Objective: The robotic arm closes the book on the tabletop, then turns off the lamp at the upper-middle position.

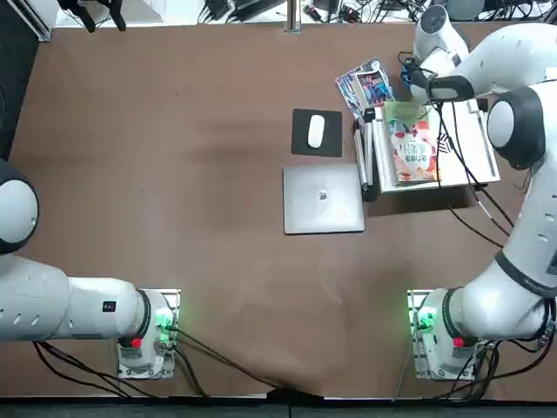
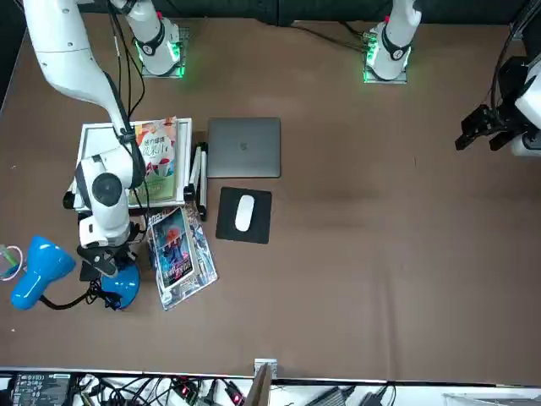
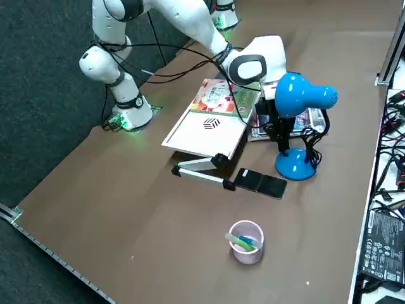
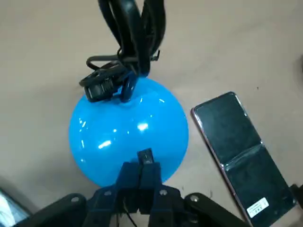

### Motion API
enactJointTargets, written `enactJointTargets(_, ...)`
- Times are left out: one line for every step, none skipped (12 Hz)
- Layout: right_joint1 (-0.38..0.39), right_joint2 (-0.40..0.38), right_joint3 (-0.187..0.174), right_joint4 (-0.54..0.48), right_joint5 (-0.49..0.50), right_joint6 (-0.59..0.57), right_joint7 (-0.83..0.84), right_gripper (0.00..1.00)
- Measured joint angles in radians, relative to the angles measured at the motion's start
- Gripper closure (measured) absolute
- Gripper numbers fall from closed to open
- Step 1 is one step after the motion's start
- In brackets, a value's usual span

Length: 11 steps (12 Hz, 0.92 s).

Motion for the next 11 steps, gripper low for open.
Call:
enactJointTargets(-0.001,0.000,-0.001,0.001,-0.003,0.001,0.000,0.99)
enactJointTargets(-0.003,0.000,-0.001,0.002,-0.004,0.004,0.000,0.99)
enactJointTargets(-0.004,0.000,-0.001,0.002,-0.004,0.007,-0.001,0.99)
enactJointTargets(-0.005,0.001,-0.001,0.002,-0.004,0.013,-0.002,0.99)
enactJointTargets(-0.006,0.002,-0.001,0.002,-0.005,0.023,-0.003,0.99)
enactJointTargets(-0.007,0.005,-0.001,0.002,-0.005,0.032,-0.004,0.99)
enactJointTargets(-0.009,0.008,-0.001,0.002,-0.005,0.042,-0.004,0.99)
enactJointTargets(-0.011,0.010,-0.001,0.002,-0.005,0.049,-0.005,0.99)
enactJointTargets(-0.013,0.012,-0.001,0.002,-0.005,0.054,-0.006,0.99)
enactJointTargets(-0.014,0.012,-0.001,0.002,-0.005,0.057,-0.007,0.99)
enactJointTargets(-0.015,0.012,-0.001,0.002,-0.005,0.058,-0.007,0.99)
